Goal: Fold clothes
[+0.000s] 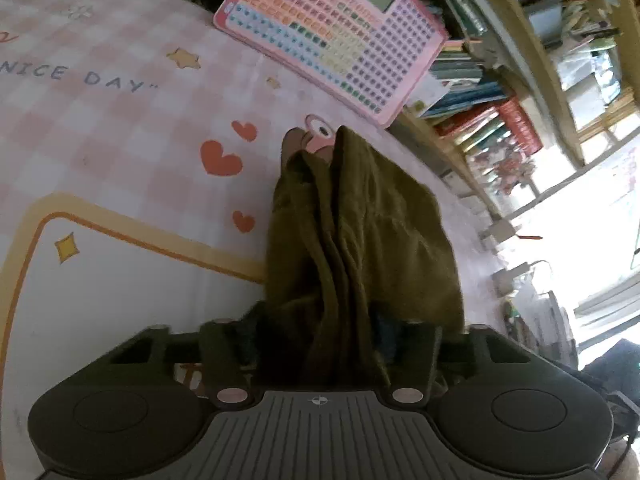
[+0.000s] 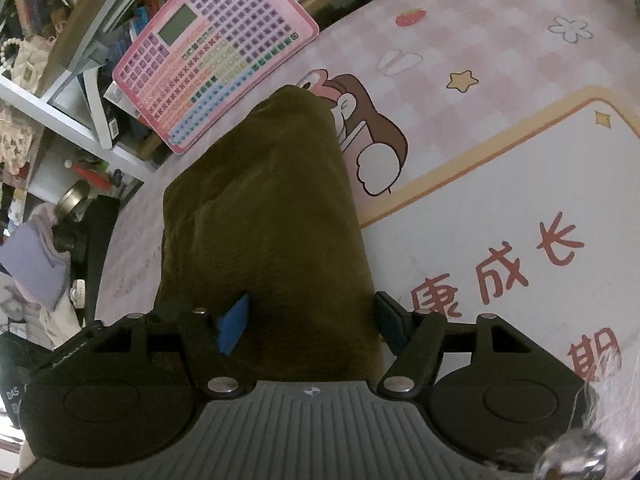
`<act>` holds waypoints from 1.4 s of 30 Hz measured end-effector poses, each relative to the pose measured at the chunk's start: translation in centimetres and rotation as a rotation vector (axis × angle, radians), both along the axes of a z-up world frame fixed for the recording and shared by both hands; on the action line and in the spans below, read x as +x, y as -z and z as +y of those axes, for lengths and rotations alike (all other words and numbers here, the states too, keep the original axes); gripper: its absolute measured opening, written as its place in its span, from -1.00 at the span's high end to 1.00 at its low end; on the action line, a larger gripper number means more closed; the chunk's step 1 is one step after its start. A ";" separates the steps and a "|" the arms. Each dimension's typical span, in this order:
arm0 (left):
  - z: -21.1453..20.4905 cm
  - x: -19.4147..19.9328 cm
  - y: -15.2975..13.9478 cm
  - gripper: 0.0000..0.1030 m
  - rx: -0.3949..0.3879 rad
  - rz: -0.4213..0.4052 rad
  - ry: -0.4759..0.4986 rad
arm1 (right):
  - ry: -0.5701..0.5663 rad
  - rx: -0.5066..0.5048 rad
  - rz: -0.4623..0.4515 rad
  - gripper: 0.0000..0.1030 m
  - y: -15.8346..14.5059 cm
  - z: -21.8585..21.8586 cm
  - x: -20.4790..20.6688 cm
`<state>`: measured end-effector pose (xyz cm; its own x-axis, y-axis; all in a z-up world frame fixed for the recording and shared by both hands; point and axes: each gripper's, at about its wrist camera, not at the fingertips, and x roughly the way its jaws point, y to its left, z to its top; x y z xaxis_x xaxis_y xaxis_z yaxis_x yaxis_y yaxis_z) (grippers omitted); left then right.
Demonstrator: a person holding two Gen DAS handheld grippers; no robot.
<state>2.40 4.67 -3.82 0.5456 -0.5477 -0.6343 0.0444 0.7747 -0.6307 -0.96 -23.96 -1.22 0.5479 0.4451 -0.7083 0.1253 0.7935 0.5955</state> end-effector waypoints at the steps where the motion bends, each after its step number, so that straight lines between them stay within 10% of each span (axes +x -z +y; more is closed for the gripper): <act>1: -0.2 -0.1 -0.2 0.32 0.007 -0.001 0.005 | -0.011 -0.005 -0.004 0.05 -0.1 0.2 0.0; 3: -0.9 -0.6 -1.4 0.44 0.047 -0.032 0.027 | -0.057 -0.058 -0.050 0.40 -1.0 1.0 -0.1; 9: -2.8 -2.8 -3.4 0.48 0.175 -0.132 0.092 | -0.208 -0.362 -0.271 0.51 -4.4 4.6 -2.2; 19: -0.4 -1.9 -0.8 -0.01 0.032 0.011 0.058 | -0.106 -0.183 -0.094 0.18 -2.0 1.6 -1.7; 27: -0.9 -1.5 0.0 0.06 -0.033 0.017 0.036 | -0.009 -0.003 -0.002 0.02 0.2 -0.2 -1.4; 33: -1.7 -1.6 -0.7 0.41 0.007 0.005 0.051 | -0.061 -0.037 -0.051 0.44 -0.6 0.8 -1.4; 42: -2.2 -4.2 -3.5 0.45 0.052 -0.105 0.054 | -0.152 -0.181 -0.219 0.50 -4.0 2.6 -3.5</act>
<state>-1.77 2.50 -0.27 0.5808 -0.5461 -0.6036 0.1503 0.8008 -0.5798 -4.42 -21.37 2.75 0.6330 0.4111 -0.6560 -0.1184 0.8888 0.4427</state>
